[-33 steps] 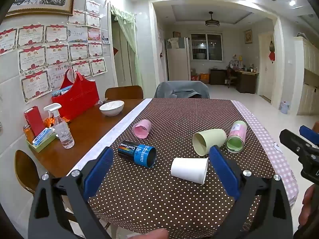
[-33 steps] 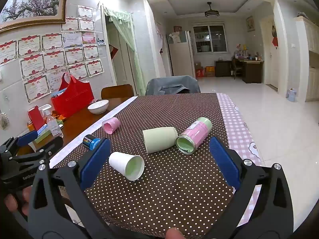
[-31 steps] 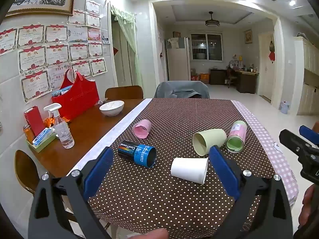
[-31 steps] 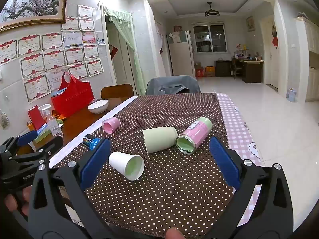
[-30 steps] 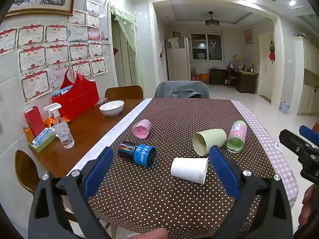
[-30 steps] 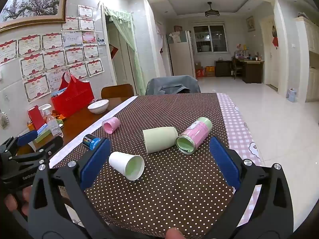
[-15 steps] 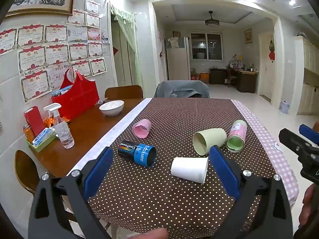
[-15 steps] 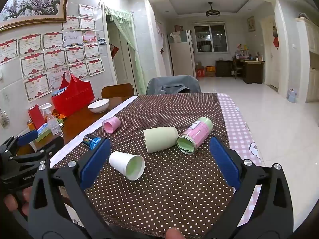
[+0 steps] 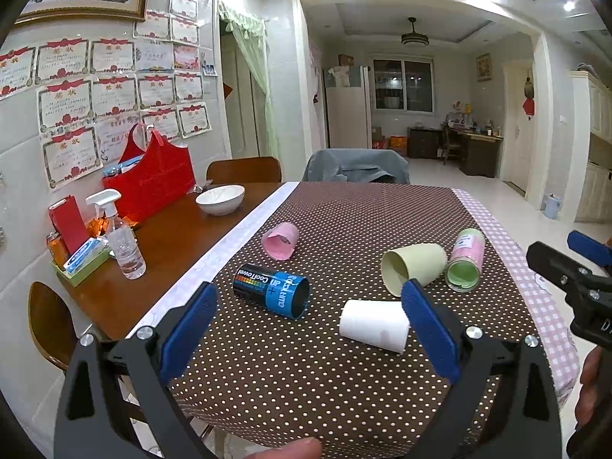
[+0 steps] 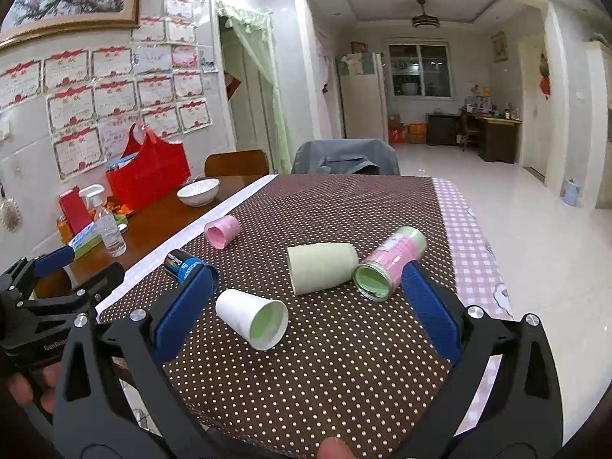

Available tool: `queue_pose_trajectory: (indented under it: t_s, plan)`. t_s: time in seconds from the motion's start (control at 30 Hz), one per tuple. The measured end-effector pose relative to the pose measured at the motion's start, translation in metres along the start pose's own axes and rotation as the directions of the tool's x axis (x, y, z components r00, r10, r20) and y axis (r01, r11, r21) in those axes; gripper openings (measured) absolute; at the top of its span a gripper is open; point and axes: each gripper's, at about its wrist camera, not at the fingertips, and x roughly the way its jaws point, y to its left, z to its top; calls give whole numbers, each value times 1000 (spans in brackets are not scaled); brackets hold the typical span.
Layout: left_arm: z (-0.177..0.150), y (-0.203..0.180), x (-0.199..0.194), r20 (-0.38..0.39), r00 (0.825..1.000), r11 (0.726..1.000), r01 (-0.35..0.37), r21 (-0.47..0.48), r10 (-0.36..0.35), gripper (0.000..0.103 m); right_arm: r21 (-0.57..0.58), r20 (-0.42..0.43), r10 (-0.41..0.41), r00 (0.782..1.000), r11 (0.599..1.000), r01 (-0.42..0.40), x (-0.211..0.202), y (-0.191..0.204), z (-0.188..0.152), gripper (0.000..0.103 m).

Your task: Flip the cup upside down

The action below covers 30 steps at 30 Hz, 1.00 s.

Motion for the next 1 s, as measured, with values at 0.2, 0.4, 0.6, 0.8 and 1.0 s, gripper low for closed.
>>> queue_pose_trajectory:
  t_s: [0.2,0.4,0.6,0.8,1.0]
  plan:
    - [3,17,24,-29,999,999,-33,-18,33,95,-75,-62,61,996,995,-65,41,16,17,97]
    - [14,47,62,-65,995,996,-78,-52,75,95,-163,-131,80,988,981,-102,94,33,39,97]
    - [24,75,99,-102,990,992,-105,-66,98,95,-203,-242,109,964,966,-160,150,53,54,97]
    - [30,103,140,-161,980,986,-133,-97,116,95,-293,-346,120,931,928,-228,206,82,67,97]
    - [37,124,183,-228,965,978,-163,-131,130,95,-322,-476,159,865,884,-339,276,100,81,97]
